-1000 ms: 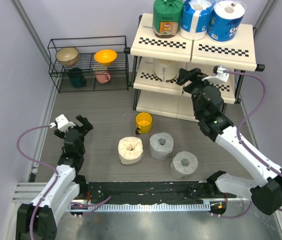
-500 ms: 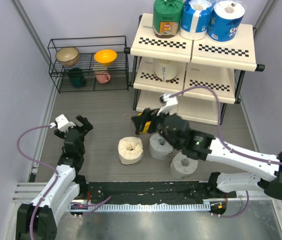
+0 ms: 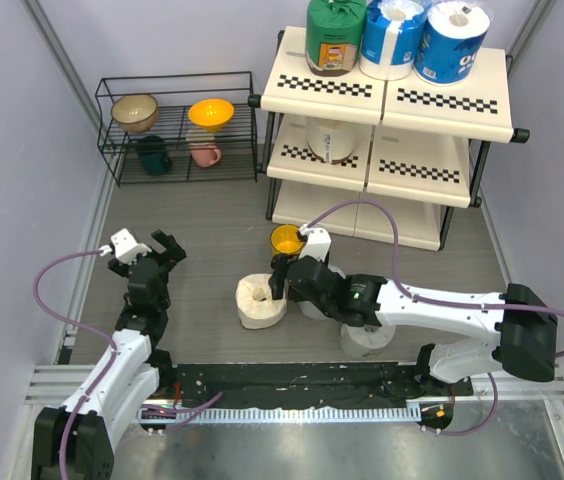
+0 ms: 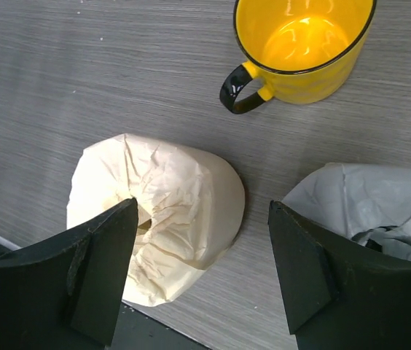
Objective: Place and organize the paper towels onto the shelf
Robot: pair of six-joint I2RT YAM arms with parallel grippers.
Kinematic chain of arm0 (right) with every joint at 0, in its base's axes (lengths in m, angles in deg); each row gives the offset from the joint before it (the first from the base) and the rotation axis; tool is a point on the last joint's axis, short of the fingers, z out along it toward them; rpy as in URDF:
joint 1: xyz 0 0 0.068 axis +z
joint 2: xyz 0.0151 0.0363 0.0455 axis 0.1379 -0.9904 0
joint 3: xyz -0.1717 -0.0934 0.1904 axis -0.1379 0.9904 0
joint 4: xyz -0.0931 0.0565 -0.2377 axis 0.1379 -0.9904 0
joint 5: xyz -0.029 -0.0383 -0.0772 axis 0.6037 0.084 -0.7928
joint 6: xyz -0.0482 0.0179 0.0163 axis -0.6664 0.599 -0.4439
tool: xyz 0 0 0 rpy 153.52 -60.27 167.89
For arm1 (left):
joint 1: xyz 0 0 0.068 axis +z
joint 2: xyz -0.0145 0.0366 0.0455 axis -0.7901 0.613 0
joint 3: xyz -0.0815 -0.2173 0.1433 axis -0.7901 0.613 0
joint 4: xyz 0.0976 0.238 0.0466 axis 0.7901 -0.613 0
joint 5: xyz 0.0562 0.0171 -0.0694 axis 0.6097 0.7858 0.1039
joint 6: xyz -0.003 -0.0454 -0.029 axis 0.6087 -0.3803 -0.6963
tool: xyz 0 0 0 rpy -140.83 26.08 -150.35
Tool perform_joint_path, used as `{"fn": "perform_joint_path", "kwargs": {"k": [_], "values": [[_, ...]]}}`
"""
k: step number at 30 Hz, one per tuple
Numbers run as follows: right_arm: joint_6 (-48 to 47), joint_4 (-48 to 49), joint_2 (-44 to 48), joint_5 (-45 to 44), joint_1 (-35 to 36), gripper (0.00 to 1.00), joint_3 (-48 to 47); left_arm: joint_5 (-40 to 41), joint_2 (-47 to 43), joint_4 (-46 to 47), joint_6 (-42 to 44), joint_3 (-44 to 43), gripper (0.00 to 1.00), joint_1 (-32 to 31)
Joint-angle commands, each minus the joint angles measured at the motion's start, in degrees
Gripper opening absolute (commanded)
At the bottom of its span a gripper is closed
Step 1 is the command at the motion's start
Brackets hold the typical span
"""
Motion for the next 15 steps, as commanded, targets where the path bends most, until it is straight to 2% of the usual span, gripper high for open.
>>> {"fn": "perform_joint_path", "kwargs": {"k": [1, 15], "values": [[3.02, 3.89, -0.54, 1.50, 0.39, 0.77, -0.02, 1.06, -0.51, 1.35, -0.12, -0.27, 1.00, 0.23], [0.82, 3.02, -8.18, 8.44, 0.39, 0.70, -3.35, 1.24, -0.69, 1.26, -0.20, -0.18, 1.00, 0.23]]}}
